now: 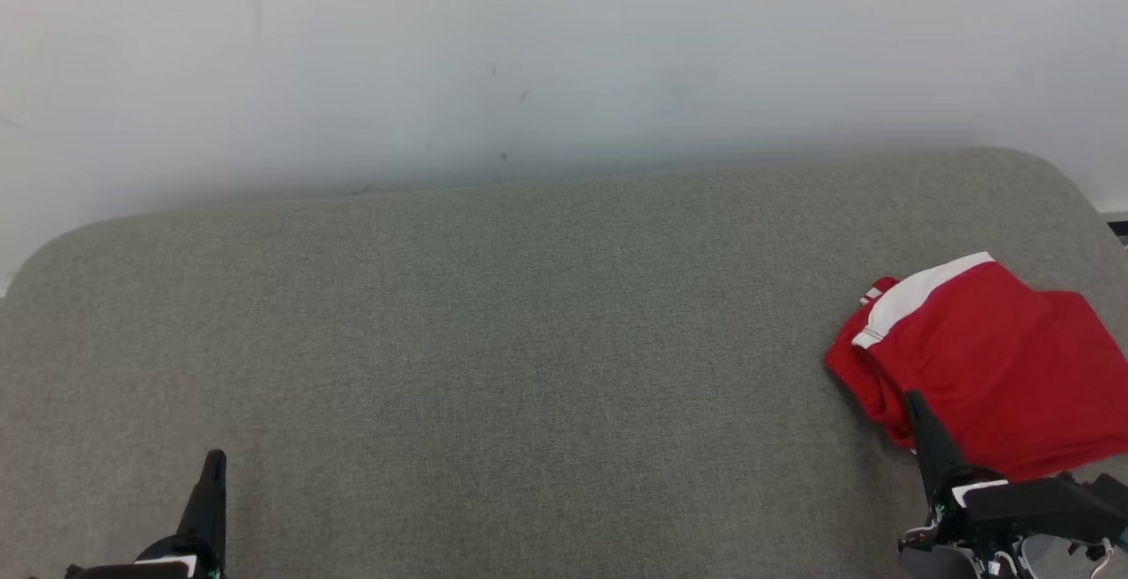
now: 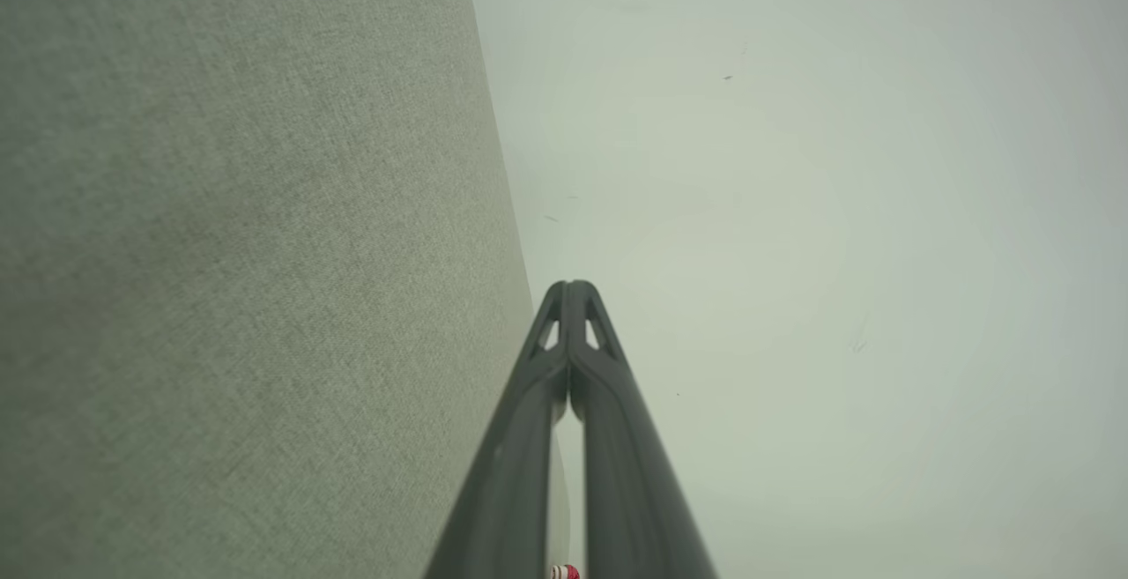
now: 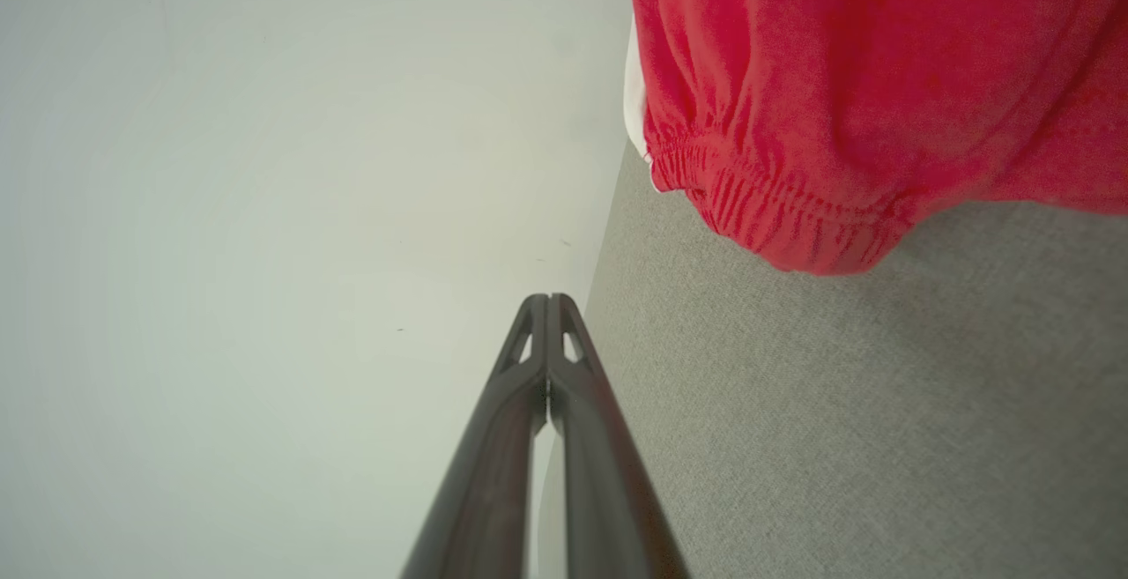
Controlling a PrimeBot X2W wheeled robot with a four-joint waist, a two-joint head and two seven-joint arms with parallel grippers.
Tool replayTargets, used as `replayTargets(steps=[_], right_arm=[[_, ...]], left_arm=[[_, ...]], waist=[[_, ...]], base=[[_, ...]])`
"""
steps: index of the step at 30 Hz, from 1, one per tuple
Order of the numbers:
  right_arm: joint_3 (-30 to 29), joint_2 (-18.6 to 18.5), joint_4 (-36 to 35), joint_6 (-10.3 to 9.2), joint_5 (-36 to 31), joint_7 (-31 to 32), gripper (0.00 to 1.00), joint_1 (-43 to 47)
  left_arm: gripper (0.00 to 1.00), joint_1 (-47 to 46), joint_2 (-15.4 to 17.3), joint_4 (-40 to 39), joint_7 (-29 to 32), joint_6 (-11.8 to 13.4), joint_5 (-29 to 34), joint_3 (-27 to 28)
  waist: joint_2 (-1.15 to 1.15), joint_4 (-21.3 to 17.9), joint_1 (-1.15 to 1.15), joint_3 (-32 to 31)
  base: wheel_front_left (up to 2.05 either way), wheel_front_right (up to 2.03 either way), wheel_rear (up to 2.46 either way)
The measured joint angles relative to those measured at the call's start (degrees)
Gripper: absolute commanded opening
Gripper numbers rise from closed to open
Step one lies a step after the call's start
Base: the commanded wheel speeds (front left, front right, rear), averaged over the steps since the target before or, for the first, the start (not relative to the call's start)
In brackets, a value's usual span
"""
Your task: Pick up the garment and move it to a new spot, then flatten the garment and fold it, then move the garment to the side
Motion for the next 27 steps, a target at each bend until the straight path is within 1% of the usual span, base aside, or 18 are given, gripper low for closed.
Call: replayTargets(steps=[10,27], right_arm=[[-0.7,0.0,0.4,0.82,7.0,1.4,0.00,-0.9],[-0.8,0.0,0.4,0.99,7.7,1.4,0.00,-1.7]], left_arm=[[0.00,-0.9,-0.9,0.4,1.5,-1.4,-6.9,1.8],[0.00,-1.7,-1.0,0.5,1.6,-1.5,-7.2,1.9]], waist=[[0.00,-0.5,-0.01,0.3],[0.00,-0.5,-0.01,0.4]], base=[[0.00,0.00,0.00],[0.00,0.00,0.00]])
